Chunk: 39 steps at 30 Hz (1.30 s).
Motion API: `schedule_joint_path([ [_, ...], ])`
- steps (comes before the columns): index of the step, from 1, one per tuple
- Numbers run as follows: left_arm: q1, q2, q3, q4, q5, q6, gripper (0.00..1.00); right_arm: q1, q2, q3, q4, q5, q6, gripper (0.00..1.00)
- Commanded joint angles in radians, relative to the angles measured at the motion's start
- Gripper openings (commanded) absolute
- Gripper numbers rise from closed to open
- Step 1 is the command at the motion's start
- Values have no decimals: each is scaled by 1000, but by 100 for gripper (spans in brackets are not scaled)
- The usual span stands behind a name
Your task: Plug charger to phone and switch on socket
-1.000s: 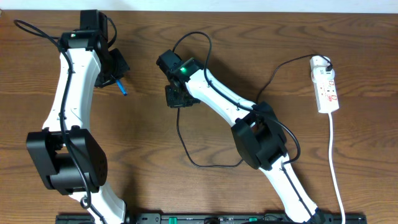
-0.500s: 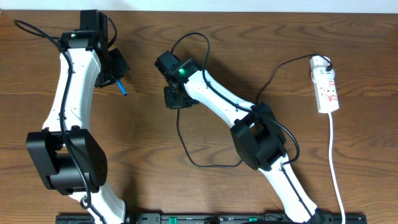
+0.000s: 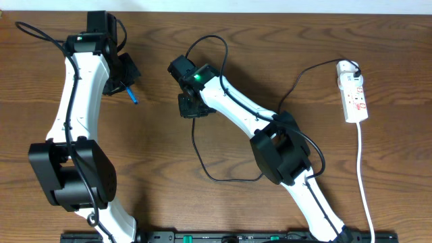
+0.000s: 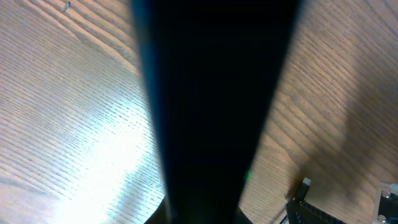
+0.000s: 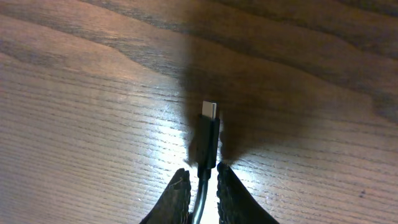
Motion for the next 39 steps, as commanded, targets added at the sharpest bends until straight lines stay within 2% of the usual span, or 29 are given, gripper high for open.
schedule_joint_path([
  [1,1,-14,11,-2,-21,-1,7,5,26,1,3,23,6,13],
  [9,1,-14,11,-2,-21,-1,7,5,26,-22,21,22,7,15],
  [25,1,-14,11,-2,-22,-1,7,2,28,-27,39,18,6,11],
  [35,1,-14,11,1,-16,13,7,-5,26,-26,49,-51,-11,1],
  [36,1,-14,11,9,17,47,7,-7,20,-26,55,-77,-31,1],
  [38,2,-14,11,66,245,188,7,-34,-17,-26,92,-241,-118,1],
  [39,2,-14,11,86,306,208,7,-45,-29,-26,100,-290,-135,1],
])
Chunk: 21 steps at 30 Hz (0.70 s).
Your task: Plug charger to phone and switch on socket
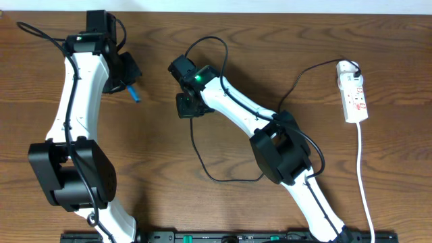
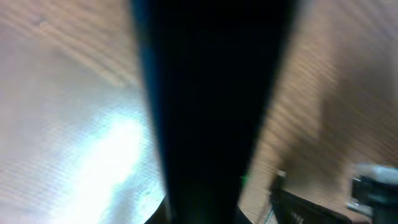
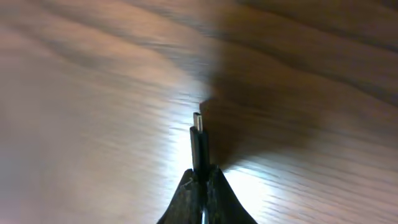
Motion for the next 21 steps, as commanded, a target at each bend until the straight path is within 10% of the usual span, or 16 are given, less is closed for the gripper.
schedule_joint_path([
  [1,5,-14,11,80,322,161,8,-52,-50,-4,32,-264,-125,1],
  [10,89,-14,11,535,1054,87,8,-252,-175,-4,-39,-923,-536,1],
  [21,64,-14,11,889,1265,-233,7,-413,-175,-4,-147,-1236,-747,1],
])
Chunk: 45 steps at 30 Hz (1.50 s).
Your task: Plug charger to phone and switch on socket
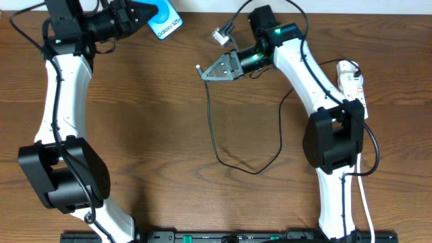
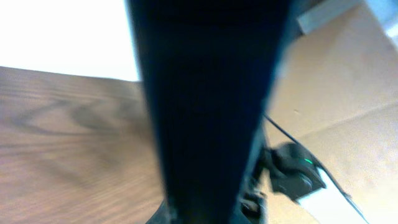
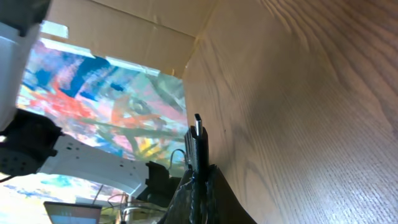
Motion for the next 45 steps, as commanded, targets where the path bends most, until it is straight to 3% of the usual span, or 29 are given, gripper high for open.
schedule_joint_path([
  [1,-46,-15,16,18,126,-78,7,-22,-11,1,-8,-86,-58,1],
  [11,-111,-15,16,16,140,-79,7,-16,-109,1,-4,-3,-66,1],
  [15,-122,-15,16,16,255,-78,7,-35,-222,1,-13,44,-66,1],
  [20,-137,-15,16,17,270,-132,7,-31,-303,1,-118,150,-72,1],
  [28,-157,-15,16,20,325,-166,7,-21,-301,-3,-244,148,-145,1],
  [33,-157,-15,16,21,325,-175,7,-43,-296,-40,-230,164,-144,1],
  [39,-157,-15,16,21,325,-175,7,-51,-293,-160,-92,7,-140,1],
  [45,-158,-15,16,20,325,-175,7,-47,-291,-190,61,-18,15,1],
])
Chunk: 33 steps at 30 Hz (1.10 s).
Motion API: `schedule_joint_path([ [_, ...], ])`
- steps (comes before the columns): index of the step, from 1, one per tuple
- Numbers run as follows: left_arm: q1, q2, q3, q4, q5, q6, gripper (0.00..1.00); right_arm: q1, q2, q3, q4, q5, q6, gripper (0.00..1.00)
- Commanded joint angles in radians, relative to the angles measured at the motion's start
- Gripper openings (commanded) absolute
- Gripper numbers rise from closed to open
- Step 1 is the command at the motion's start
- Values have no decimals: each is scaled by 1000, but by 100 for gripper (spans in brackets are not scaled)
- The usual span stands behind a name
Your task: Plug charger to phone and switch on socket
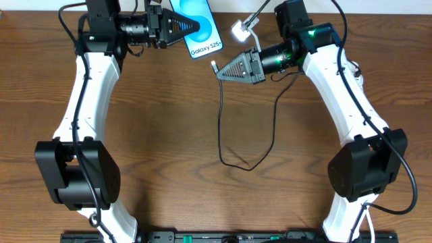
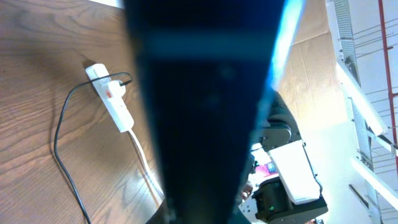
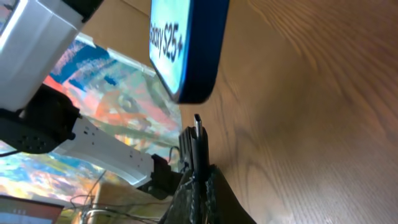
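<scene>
A blue phone marked Galaxy S25+ is held in the air at the top of the overhead view, with my left gripper shut on it. In the left wrist view the phone is a dark bar filling the middle. My right gripper is shut on the black charger plug, whose metal tip points up just under the phone's lower edge, a small gap apart. The white socket strip lies on the table; my right arm covers it in the overhead view.
The black charger cable hangs from the plug and loops on the brown table. A second stretch of the cable runs from the strip. Beyond the table's far edge stand cardboard and lab gear.
My left gripper has moved right with the phone, and the right gripper has shifted slightly right with the plug. The plug tip now sits just below the phone's end.
First both grippers were low at the table, the left holding the phone, the right with fingers slightly apart round the plug. Then the right was shut on the plug. Later both were raised and well apart; now phone and plug nearly meet.
</scene>
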Motion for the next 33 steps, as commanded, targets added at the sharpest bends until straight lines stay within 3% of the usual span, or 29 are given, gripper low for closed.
schedule_joint_path([
  [1,-3,-15,16,13,39,-2,7,-3,9,-3,71,-57,118,1],
  [4,-6,-15,16,13,39,-1,7,-3,9,-3,132,-85,176,1],
  [33,-4,-15,16,50,27,1,7,22,9,-4,142,-110,176,1],
])
